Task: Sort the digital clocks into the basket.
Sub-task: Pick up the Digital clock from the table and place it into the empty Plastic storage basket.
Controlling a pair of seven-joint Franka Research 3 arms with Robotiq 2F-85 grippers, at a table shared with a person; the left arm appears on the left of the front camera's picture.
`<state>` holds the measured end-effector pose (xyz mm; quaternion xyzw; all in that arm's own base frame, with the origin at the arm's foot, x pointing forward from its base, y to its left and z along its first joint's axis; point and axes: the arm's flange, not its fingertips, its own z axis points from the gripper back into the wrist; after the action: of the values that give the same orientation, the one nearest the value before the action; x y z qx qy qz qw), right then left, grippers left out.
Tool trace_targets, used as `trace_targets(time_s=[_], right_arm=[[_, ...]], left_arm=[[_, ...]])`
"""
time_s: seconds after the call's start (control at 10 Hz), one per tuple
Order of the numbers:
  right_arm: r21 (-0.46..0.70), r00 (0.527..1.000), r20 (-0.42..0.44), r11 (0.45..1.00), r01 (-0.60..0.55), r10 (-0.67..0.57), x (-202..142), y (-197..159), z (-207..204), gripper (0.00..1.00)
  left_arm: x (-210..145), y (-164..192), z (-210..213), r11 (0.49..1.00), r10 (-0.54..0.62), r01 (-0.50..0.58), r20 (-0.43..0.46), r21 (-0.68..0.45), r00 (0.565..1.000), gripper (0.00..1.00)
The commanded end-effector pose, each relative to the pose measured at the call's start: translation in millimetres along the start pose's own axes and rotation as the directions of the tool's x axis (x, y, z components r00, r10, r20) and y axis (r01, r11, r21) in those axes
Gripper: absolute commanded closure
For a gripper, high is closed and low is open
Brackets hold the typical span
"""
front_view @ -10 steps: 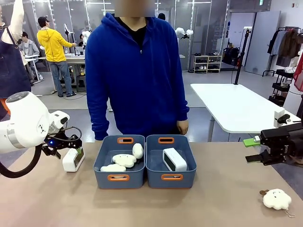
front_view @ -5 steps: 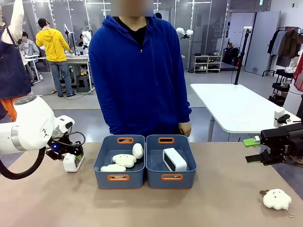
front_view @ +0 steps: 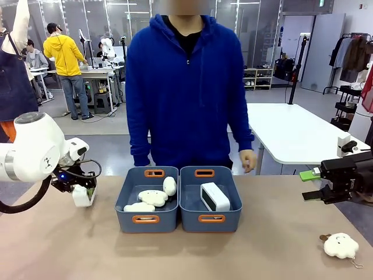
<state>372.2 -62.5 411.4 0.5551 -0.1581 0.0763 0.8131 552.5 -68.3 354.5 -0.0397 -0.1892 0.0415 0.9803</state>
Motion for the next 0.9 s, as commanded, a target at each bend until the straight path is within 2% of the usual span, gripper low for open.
trace_targets(time_s=[0.0, 0.2, 0.4, 0.5, 0.7, 0.8], right_arm=[[-0.004, 1.0, -0.011, 1.0, 0.0, 0.0, 0, 1, 1, 0.0], [-0.004, 1.0, -0.011, 1.0, 0.0, 0.0, 0, 1, 1, 0.0], [-0.004, 1.0, -0.011, 1.0, 0.0, 0.0, 0, 1, 1, 0.0], [-0.004, 1.0, -0.011, 1.0, 0.0, 0.0, 0, 1, 1, 0.0], [-0.004, 1.0, -0.011, 1.0, 0.0, 0.0, 0, 1, 1, 0.0], [-0.004, 1.0, -0.011, 1.0, 0.0, 0.0, 0, 1, 1, 0.0]], left_arm=[[-9, -4, 49, 0.999, -0.006, 0.004, -0.029, -0.05, 1.0, 0.91], [-24, 11, 98, 0.975, -0.11, 0.077, -0.15, -0.211, 0.983, 0.91], [-47, 28, 137, 0.934, -0.18, 0.117, -0.162, -0.339, 0.97, 0.91], [-58, 37, 150, 0.885, -0.252, 0.165, -0.149, -0.435, 0.956, 0.91], [-74, 35, 167, 0.735, -0.364, 0.304, 0.026, -0.606, 0.931, 0.91], [-77, 10, 168, 0.663, -0.391, 0.364, 0.112, -0.655, 0.914, 0.91]])
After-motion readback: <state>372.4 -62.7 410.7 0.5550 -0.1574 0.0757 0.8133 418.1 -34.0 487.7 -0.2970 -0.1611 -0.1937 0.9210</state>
